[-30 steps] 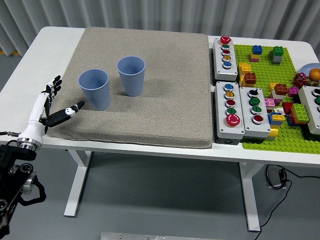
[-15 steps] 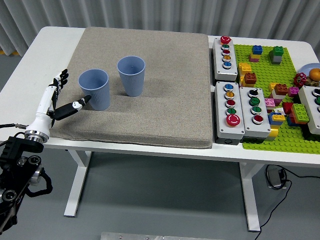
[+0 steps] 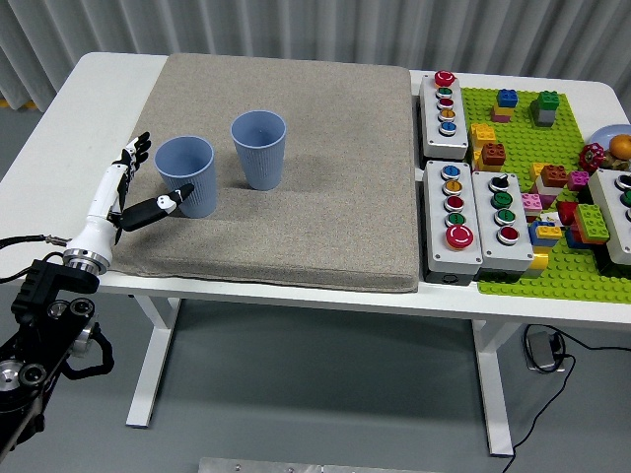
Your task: Pick cup pour cup place
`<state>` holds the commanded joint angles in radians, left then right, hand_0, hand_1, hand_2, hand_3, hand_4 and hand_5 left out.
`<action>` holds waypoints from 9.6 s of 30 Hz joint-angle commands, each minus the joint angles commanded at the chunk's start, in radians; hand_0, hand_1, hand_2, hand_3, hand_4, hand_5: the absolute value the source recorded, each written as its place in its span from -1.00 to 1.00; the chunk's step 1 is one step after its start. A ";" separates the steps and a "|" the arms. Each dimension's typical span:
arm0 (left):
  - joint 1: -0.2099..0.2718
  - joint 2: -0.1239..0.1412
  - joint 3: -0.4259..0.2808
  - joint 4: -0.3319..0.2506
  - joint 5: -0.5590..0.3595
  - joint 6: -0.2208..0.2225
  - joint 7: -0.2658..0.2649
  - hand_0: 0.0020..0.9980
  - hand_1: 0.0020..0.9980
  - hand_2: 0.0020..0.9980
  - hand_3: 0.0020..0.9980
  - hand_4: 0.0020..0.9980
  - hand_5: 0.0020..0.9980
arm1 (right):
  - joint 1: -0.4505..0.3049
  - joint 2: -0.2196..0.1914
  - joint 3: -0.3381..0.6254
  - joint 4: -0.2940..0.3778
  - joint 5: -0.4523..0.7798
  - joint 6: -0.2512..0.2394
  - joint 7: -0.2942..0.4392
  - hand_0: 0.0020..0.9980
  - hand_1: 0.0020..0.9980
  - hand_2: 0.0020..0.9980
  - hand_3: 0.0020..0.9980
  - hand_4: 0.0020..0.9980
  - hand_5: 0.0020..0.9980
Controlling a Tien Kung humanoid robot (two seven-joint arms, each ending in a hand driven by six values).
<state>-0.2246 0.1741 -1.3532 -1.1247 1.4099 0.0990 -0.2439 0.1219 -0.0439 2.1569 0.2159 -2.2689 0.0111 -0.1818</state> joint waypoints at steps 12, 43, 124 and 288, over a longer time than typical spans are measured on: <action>-0.020 -0.005 0.022 0.026 -0.012 -0.004 0.001 1.00 0.95 1.00 1.00 0.85 -0.38 | 0.004 0.000 -0.002 0.000 0.000 0.000 -0.001 0.38 0.32 0.21 0.21 -0.96 -0.34; -0.075 0.015 0.087 0.100 -0.041 -0.023 0.002 1.00 0.93 1.00 1.00 0.86 -0.33 | 0.001 0.001 0.003 0.000 0.000 0.003 0.000 0.38 0.32 0.21 0.21 -0.96 -0.35; -0.172 0.071 0.098 0.049 0.128 0.045 0.003 -0.23 -0.07 0.04 0.10 0.56 -0.67 | 0.008 -0.008 0.007 -0.002 0.000 0.001 0.004 0.38 0.32 0.21 0.21 -0.97 -0.37; -0.692 0.245 0.583 0.206 0.858 0.038 0.143 -0.18 -0.06 0.02 0.07 0.41 -0.81 | 0.028 -0.026 -0.042 -0.007 0.000 -0.010 -0.004 0.39 0.32 0.20 0.20 -0.98 -0.40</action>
<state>-0.9161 0.4187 -0.7704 -0.9184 2.2678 0.1368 -0.1007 0.1495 -0.0704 2.1146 0.2084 -2.2689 0.0006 -0.1860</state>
